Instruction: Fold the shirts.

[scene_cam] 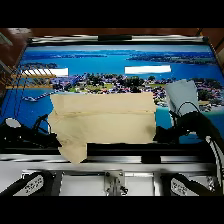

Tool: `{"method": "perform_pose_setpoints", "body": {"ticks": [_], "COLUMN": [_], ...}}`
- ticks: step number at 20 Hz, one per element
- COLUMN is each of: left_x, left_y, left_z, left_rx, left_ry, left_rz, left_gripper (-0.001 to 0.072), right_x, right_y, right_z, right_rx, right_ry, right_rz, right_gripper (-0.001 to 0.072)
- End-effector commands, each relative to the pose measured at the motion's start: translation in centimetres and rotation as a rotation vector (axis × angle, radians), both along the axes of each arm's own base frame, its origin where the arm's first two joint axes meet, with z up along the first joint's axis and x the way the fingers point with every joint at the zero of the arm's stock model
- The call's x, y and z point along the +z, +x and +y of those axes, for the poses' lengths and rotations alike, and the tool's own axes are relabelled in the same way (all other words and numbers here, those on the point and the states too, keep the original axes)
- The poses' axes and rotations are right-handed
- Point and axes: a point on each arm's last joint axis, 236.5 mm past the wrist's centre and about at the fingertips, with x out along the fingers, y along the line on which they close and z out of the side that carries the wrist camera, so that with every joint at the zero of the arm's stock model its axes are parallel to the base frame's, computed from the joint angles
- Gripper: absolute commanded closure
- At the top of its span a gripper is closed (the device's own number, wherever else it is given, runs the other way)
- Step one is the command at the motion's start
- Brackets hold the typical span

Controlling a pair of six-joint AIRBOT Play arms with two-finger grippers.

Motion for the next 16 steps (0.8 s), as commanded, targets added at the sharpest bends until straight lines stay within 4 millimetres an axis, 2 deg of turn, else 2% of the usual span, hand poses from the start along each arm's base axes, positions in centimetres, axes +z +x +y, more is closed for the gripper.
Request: {"method": "perform_pose_setpoints", "body": {"ticks": [1,2,4,6,8,10,12,14,16], "left_x": [0.9,1.4,2.7,4.8,7.8,11.1,13.5,13.0,10.8], "left_y": [0.2,0.7,2.8,5.5,8.9,13.2,16.6,18.5,20.3], "left_z": [0.0,0.3,1.1,2.0,3.0,4.4,4.7,4.3,4.0], "left_rx": [-0.063,-0.07,-0.064,-0.063,-0.059,-0.024,0.01,0.006,0.022], "left_ry": [-0.017,-0.01,0.012,0.042,0.08,0.139,0.129,0.082,0.057], "left_rz": [-0.031,-0.043,-0.105,-0.191,-0.305,-0.455,-0.541,-0.506,-0.437], "left_gripper": [0.0673,0.0673,0.0673,0.0674,0.0674,0.0674,0.0675,0.0674,0.0673], "right_x": [-0.9,-0.9,-0.2,1.7,5.0,8.9,11.4,11.6,10.4], "right_y": [1.8,2.2,3.1,4.9,8.0,12.2,15.8,18.0,19.9], "right_z": [0.6,0.7,0.9,0.8,0.6,-0.2,-1.0,-1.2,-1.0], "right_rx": [-0.051,-0.047,-0.015,0.012,0.067,0.054,0.013,0.002,0.005], "right_ry": [-0.038,-0.042,-0.037,-0.037,-0.042,-0.083,-0.112,-0.114,-0.106], "right_rz": [-0.063,-0.081,-0.115,-0.196,-0.349,-0.512,-0.621,-0.639,-0.619], "right_gripper": [0.0595,0.0651,0.0652,0.0652,0.0652,0.0652,0.0653,0.0654,0.0653]}}
